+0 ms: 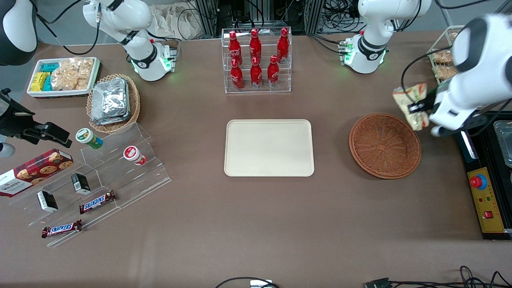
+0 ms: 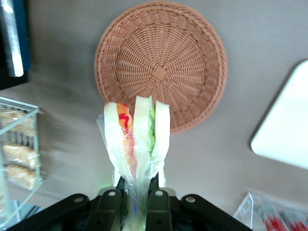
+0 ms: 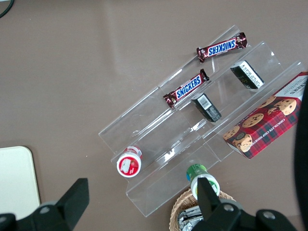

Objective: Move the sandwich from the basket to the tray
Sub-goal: 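Lift the sandwich out of the basket and carry it toward the tray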

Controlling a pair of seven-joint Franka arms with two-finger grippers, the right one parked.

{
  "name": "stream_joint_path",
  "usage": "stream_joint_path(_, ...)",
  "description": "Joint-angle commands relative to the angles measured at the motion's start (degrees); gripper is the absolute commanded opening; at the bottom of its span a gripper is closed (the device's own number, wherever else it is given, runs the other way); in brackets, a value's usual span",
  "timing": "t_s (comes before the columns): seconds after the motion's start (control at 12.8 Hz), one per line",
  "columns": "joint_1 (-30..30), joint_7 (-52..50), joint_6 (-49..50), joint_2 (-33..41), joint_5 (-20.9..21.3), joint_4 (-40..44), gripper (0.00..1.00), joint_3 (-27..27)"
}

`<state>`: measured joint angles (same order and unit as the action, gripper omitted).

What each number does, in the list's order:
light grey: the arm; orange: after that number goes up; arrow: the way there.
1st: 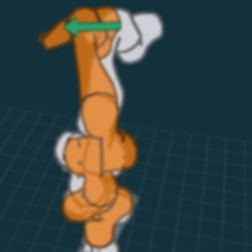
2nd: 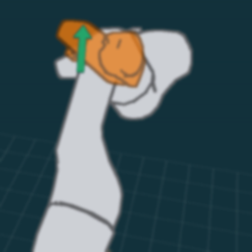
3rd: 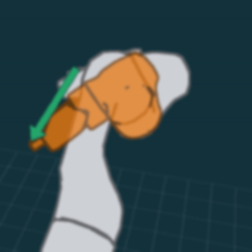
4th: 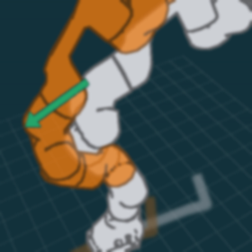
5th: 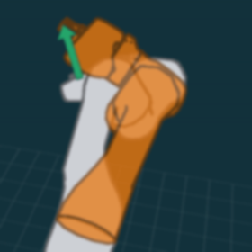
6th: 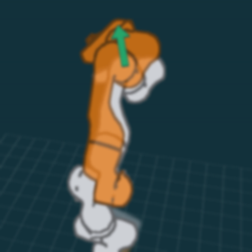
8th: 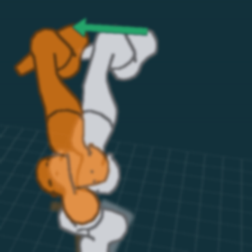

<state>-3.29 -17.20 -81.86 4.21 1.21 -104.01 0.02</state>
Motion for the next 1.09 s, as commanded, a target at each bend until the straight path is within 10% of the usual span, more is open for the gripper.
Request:
stream_joint_path(0.0, -0.31, 2.78, 7.05, -3.06, 0.02, 9.69, 0.17, -0.02)
stream_joint_path(1.02, -2.51, -34.57, 6.63, -25.29, 5.21, 30.63, 0.21, -40.1)
